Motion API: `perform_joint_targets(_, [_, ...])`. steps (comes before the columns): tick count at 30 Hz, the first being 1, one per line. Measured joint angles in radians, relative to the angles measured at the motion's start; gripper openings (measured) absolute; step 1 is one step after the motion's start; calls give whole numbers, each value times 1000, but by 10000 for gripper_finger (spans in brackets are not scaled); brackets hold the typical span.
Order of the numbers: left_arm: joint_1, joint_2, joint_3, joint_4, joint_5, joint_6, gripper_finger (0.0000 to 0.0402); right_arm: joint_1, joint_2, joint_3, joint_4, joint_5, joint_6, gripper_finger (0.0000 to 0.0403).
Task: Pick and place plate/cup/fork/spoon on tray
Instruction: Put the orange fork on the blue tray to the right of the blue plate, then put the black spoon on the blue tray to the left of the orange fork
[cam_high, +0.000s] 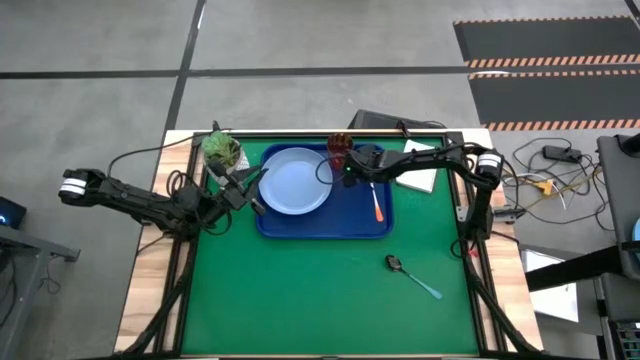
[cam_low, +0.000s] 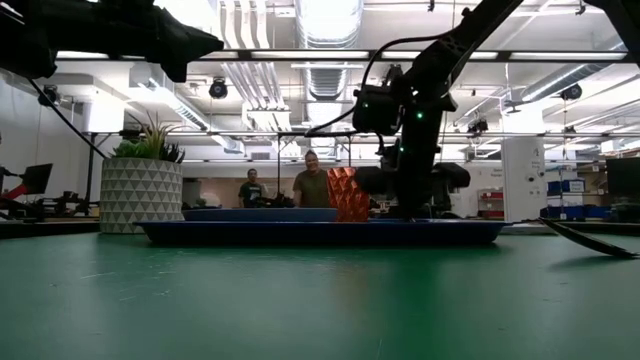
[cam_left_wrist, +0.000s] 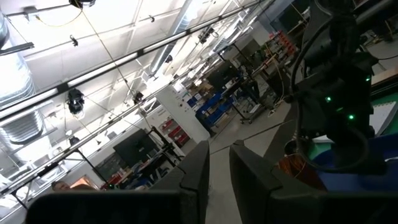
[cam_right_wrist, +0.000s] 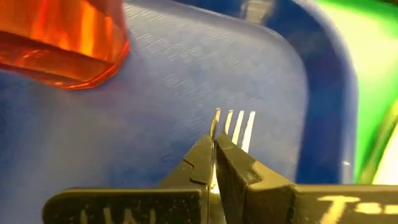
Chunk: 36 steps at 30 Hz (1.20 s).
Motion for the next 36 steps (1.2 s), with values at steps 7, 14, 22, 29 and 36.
perform_joint_targets(7, [0,0,0,0,0,0,44,0,-7,0,-35,11,-7,9])
perform_joint_targets(14, [0,0,2,2,0,-1,44,30,-88,0,-77,-16,-22,9])
perform_joint_targets(22, [0,28,3,-1,0,-2,44,157,-147,-16,-48,17,-90,8])
perform_joint_targets(29, [0,58,3,1,0,-4,44,282,-153,-63,5,161,-56,9])
perform_joint_targets(36, [-1,54,5,6,0,-25,44,362,-217,-64,4,246,-83,9])
